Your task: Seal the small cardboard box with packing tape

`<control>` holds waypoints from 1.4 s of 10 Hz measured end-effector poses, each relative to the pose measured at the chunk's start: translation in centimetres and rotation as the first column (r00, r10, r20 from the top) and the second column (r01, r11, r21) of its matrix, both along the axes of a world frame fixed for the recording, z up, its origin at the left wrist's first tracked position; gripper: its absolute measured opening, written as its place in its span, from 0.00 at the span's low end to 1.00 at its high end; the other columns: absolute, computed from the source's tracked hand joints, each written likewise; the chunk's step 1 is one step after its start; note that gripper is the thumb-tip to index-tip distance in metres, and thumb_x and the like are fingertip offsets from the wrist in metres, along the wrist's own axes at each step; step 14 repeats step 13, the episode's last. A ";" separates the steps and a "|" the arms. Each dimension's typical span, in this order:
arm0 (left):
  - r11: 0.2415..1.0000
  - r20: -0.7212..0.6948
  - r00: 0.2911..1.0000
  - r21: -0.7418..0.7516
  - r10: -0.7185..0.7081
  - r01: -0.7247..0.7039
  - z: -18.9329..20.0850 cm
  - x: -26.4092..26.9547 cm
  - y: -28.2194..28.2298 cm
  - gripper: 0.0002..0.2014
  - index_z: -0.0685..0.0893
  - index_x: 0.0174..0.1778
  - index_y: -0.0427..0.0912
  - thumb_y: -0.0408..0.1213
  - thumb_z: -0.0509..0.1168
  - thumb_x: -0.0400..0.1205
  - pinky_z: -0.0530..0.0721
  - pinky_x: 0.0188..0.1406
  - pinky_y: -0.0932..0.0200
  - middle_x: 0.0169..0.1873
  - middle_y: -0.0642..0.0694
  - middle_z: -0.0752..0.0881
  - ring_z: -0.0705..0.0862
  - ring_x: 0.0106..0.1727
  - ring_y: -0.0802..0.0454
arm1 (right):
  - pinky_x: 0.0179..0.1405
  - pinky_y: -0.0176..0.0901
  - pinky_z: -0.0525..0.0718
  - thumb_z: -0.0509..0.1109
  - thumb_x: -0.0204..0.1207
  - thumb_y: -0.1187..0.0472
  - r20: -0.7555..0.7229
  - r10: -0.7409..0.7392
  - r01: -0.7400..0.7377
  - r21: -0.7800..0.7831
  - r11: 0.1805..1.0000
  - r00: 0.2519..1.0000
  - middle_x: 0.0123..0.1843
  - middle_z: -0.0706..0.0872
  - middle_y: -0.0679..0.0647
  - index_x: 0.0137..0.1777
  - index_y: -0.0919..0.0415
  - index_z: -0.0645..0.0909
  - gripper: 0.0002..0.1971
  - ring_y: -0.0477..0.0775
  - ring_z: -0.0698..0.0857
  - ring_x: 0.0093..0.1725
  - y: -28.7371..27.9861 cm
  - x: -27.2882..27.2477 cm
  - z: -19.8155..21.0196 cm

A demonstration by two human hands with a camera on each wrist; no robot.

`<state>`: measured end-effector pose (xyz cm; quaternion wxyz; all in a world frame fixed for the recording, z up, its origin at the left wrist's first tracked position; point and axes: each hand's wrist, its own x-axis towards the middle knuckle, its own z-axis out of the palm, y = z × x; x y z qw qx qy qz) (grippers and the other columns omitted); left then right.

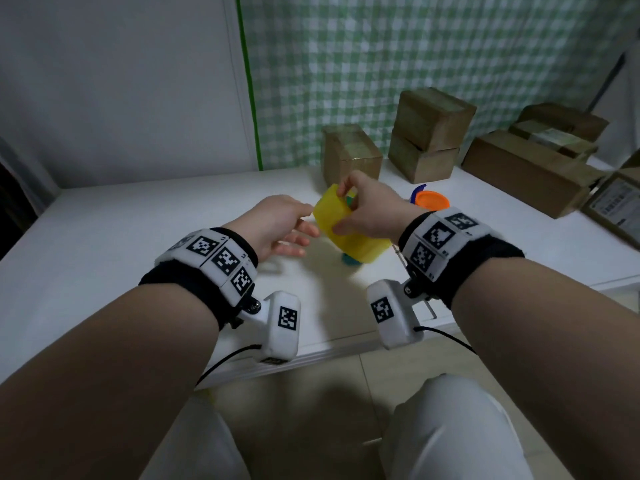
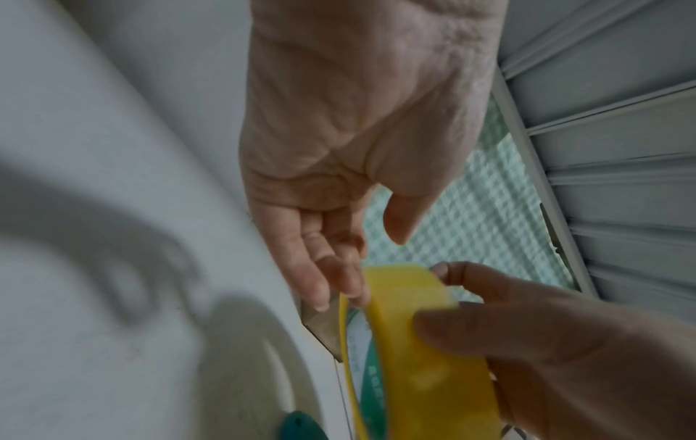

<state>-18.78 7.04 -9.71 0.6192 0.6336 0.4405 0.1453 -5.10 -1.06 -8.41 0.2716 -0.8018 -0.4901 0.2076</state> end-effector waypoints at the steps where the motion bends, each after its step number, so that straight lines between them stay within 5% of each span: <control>1: 0.999 -0.046 0.999 -0.027 -0.024 0.022 -0.8 -0.3 0.1 0.04 0.76 0.52 0.43 0.37 0.59 0.84 0.86 0.29 0.58 0.36 0.43 0.85 0.80 0.29 0.51 | 0.41 0.46 0.78 0.79 0.63 0.60 0.216 0.069 -0.043 -0.125 0.991 0.974 0.51 0.78 0.52 0.56 0.54 0.72 0.24 0.57 0.78 0.49 0.0 0.3 -2.0; 4: 0.999 -0.128 0.991 -0.018 -0.048 0.046 -3.1 -1.0 1.3 0.04 0.78 0.43 0.44 0.35 0.60 0.83 0.85 0.35 0.58 0.37 0.44 0.85 0.80 0.30 0.53 | 0.25 0.41 0.67 0.74 0.63 0.63 0.478 0.265 -0.156 -0.254 0.954 0.838 0.35 0.76 0.51 0.34 0.54 0.69 0.13 0.57 0.77 0.39 1.9 -0.8 -6.9; 5: 1.000 -0.110 0.994 -0.019 -0.005 0.003 -3.5 -1.1 2.1 0.04 0.79 0.42 0.43 0.35 0.61 0.83 0.85 0.35 0.58 0.36 0.45 0.84 0.80 0.31 0.53 | 0.22 0.39 0.63 0.72 0.64 0.63 0.497 0.259 -0.165 -0.225 0.960 0.828 0.28 0.71 0.48 0.27 0.51 0.63 0.18 0.57 0.77 0.37 3.3 -1.2 -7.4; 6: 0.999 -0.089 0.995 -0.010 0.039 -0.040 -3.9 -1.1 3.0 0.05 0.79 0.41 0.43 0.35 0.60 0.83 0.84 0.35 0.58 0.37 0.44 0.84 0.79 0.31 0.53 | 0.22 0.40 0.62 0.72 0.66 0.63 0.503 0.250 -0.174 -0.193 0.966 0.827 0.28 0.70 0.49 0.27 0.53 0.63 0.18 0.57 0.76 0.37 4.6 -1.3 -7.3; 7: 0.997 -0.072 0.994 0.016 0.079 -0.078 -4.2 -1.0 3.7 0.07 0.79 0.39 0.44 0.33 0.59 0.82 0.83 0.33 0.59 0.41 0.44 0.83 0.79 0.33 0.52 | 0.33 0.44 0.69 0.71 0.67 0.64 0.491 0.246 -0.200 -0.145 0.969 0.836 0.35 0.77 0.54 0.31 0.56 0.69 0.12 0.57 0.76 0.39 5.9 -1.7 -7.2; 8: 0.995 -0.089 0.991 0.045 0.097 -0.093 -4.6 -0.8 4.4 0.06 0.81 0.43 0.43 0.32 0.59 0.80 0.84 0.34 0.59 0.43 0.44 0.82 0.78 0.38 0.51 | 0.40 0.47 0.78 0.70 0.67 0.65 0.434 0.261 -0.241 -0.101 0.965 0.862 0.42 0.85 0.59 0.41 0.60 0.81 0.03 0.60 0.82 0.45 7.1 -2.0 -7.3; 9: 0.994 -0.116 0.988 0.033 0.106 -0.103 -4.8 -0.5 4.6 0.07 0.82 0.49 0.43 0.32 0.61 0.78 0.85 0.38 0.56 0.45 0.43 0.82 0.79 0.40 0.49 | 0.45 0.45 0.78 0.69 0.69 0.66 0.379 0.272 -0.258 -0.089 0.962 0.884 0.45 0.84 0.57 0.47 0.61 0.85 0.08 0.60 0.84 0.53 7.2 -2.0 -7.5; 11: 0.997 -0.179 0.981 0.021 0.071 -0.068 -4.7 0.0 4.1 0.04 0.79 0.45 0.44 0.33 0.60 0.78 0.82 0.33 0.60 0.38 0.44 0.77 0.75 0.33 0.51 | 0.54 0.42 0.79 0.70 0.72 0.64 0.265 0.237 -0.225 -0.076 0.971 0.935 0.59 0.87 0.56 0.54 0.59 0.86 0.11 0.57 0.83 0.60 5.8 -0.7 -6.3; 14: 0.988 -0.095 0.991 0.127 0.096 -0.084 -2.7 0.5 4.0 0.05 0.81 0.49 0.43 0.34 0.61 0.82 0.81 0.32 0.60 0.38 0.47 0.80 0.77 0.34 0.54 | 0.51 0.44 0.81 0.67 0.75 0.62 0.299 0.129 -0.147 0.037 0.989 0.945 0.56 0.89 0.59 0.52 0.62 0.88 0.10 0.60 0.85 0.58 4.6 0.0 -3.7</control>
